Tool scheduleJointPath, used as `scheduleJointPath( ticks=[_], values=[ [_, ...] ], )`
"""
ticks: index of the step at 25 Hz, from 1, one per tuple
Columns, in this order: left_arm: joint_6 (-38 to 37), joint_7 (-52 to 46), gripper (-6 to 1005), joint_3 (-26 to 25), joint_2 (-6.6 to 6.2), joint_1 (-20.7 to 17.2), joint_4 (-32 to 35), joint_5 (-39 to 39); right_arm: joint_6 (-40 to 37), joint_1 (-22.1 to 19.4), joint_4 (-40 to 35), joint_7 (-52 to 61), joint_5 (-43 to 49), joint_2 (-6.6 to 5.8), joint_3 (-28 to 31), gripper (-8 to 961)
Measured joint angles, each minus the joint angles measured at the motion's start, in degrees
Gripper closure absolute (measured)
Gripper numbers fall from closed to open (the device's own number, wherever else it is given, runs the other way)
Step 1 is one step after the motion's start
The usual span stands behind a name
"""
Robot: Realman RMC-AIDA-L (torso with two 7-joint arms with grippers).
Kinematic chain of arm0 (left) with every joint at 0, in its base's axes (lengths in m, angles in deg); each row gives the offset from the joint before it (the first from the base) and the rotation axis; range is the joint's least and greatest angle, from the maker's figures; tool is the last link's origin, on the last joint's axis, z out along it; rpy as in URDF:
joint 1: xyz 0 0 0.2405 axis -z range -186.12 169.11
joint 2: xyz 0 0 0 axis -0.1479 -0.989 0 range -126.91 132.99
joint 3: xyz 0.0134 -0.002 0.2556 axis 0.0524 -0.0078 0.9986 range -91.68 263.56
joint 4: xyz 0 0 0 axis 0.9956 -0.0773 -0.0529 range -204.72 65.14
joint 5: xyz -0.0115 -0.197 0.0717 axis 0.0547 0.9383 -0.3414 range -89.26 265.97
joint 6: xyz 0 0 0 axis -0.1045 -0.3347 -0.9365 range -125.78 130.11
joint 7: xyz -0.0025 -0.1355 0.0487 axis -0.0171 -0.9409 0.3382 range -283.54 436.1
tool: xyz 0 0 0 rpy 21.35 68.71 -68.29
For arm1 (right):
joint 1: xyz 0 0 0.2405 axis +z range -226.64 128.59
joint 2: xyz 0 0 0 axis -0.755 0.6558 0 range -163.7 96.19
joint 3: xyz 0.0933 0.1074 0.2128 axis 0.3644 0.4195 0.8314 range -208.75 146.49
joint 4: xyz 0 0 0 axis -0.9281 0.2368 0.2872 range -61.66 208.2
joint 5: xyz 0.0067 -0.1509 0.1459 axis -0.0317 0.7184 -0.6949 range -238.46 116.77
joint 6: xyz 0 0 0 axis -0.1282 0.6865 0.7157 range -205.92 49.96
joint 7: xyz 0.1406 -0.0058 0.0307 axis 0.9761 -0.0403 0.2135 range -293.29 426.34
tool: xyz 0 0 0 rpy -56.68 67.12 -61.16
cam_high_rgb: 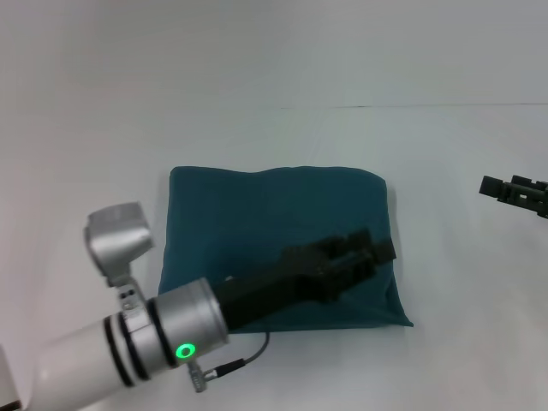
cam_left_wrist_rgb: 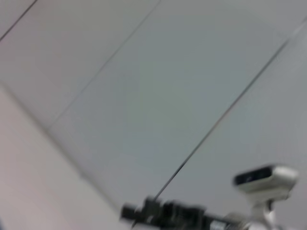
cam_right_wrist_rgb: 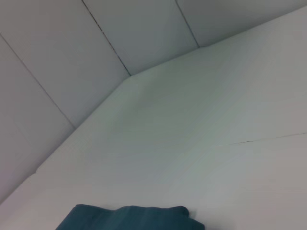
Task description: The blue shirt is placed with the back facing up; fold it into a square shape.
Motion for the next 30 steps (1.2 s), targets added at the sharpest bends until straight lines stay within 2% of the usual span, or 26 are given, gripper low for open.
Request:
scheduleJointPath(
  ticks=[2, 4, 10, 14, 16, 23, 30],
  values=[
    [-2.54, 0.10, 754, -0.25, -0.02, -1.50, 2.04, 0.28, -0.18, 0.32, 0.00, 0.89, 0.09, 0.04, -0.16, 38],
    [-4.18, -0.06, 555, -1.04, -0.13, -3.56, 5.18, 0.51, -0.42, 0.79, 0.00, 2.58, 0.37, -0.11, -0.34, 38],
    [-4.35, -0.28, 282, -5.30, -0.50, -10.05, 15.15, 0.69, -0.66, 2.42, 0.01, 12.67, 1.44, -1.36, -2.65, 38],
    [-1.68, -2.02, 204, -12.64, -0.70, -12.75, 18.53, 0.74, -0.73, 2.90, -0.04, 15.38, 1.67, -1.92, -3.29, 37],
    [0.14, -3.97, 185, -13.91, -0.79, -13.20, 20.21, 0.72, -0.74, 3.13, -0.05, 15.72, 1.74, -1.96, -3.30, 37],
    [11.92, -13.15, 186, -13.57, -0.86, -12.23, 23.72, 0.15, -0.88, 3.69, -0.17, 16.50, 1.77, -2.07, -3.75, 37],
    [25.37, -14.31, 185, -12.78, -0.91, -9.53, 23.75, -0.02, -1.06, 3.83, -0.30, 17.15, 1.78, -2.04, -6.31, 37]
  ],
)
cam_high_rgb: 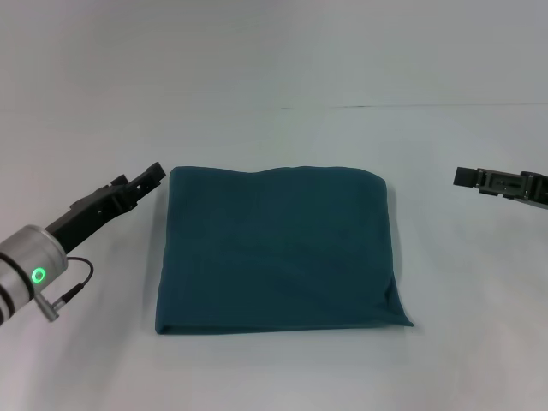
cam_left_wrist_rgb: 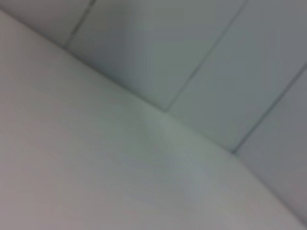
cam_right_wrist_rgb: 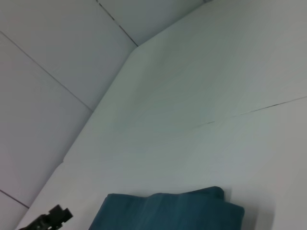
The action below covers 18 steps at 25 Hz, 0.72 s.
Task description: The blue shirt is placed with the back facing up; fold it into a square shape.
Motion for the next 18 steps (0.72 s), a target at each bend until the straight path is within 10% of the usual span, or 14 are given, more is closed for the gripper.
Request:
scheduleJointPath(
  ticks=[18],
  values=[
    [8.09, -1.41, 219, 12.52, 0.25, 4.45, -0.30, -0.32, 0.59, -0.31, 0.30, -0.42, 0.09, 0.29, -0.57, 36]
  ],
)
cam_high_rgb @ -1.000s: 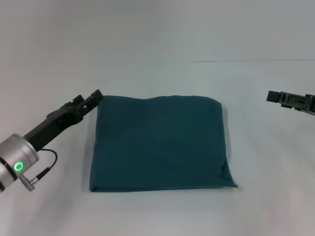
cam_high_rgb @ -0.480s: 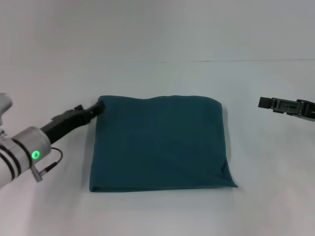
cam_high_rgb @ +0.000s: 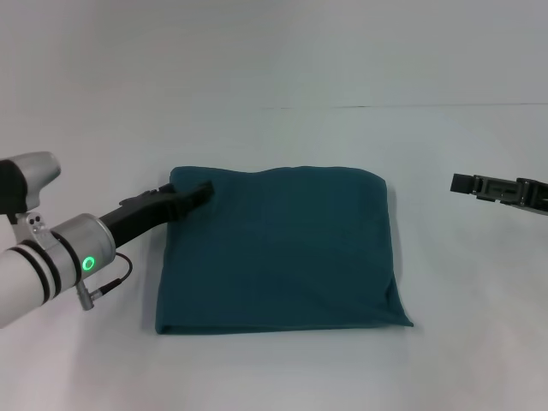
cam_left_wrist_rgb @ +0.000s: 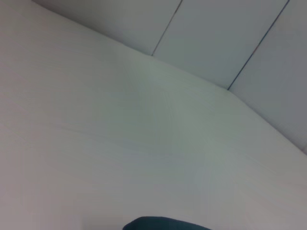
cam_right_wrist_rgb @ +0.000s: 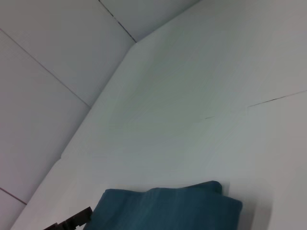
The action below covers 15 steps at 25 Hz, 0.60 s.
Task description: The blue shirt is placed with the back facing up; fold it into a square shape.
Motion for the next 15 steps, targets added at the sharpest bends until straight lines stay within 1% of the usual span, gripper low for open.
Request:
scheduleJointPath(
  ticks=[6, 15],
  values=[
    [2.29, -0.03, 242, 2.22, 0.00, 1.20, -0.19, -0.01, 0.12, -0.18, 0.00, -0.03, 0.00, 0.00, -0.01, 36],
    [2.58, -0.06, 276, 3.44, 0.00, 1.47, 0.08, 0.04, 0.16, -0.24, 0.00, -0.06, 0.00, 0.00, 0.00, 35]
  ],
)
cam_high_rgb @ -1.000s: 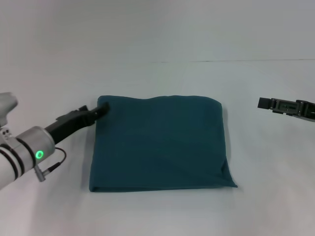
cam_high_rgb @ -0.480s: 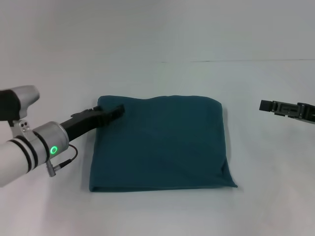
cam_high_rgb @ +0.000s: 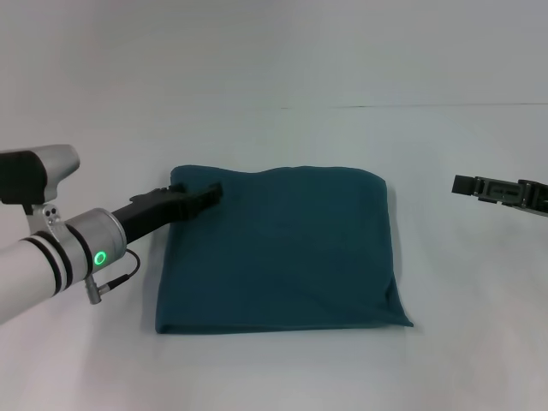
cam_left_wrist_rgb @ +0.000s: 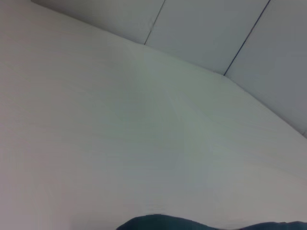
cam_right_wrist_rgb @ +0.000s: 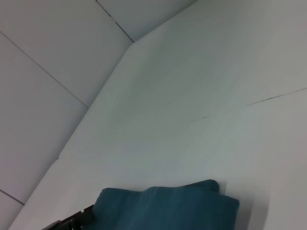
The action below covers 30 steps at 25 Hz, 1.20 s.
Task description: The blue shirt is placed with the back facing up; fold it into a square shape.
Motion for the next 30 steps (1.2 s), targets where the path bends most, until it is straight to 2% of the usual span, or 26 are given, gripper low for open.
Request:
scheduleJointPath(
  ticks=[7, 17, 28, 30],
  values=[
    [0.11, 0.28, 303, 1.56, 0.00, 0.05, 0.45, -0.02, 0.12, 0.24, 0.00, -0.07, -0.01, 0.02, 0.00, 35],
    [-0.09, -0.17, 754, 1.89, 0.09, 0.64, 0.76, 0.59, 0.30, 0.23, 0.00, -0.22, 0.00, 0.18, 0.04, 35],
    [-1.50, -5.24, 959, 1.43, 0.09, 1.36, 2.38, 1.39, 1.98, 0.01, 0.00, -1.83, -0.01, 0.33, 0.01, 34],
    [-1.20, -5.41, 959, 1.41, 0.09, 1.45, 2.47, 2.06, 2.07, 0.05, 0.00, -2.00, -0.01, 0.21, 0.00, 34]
  ],
)
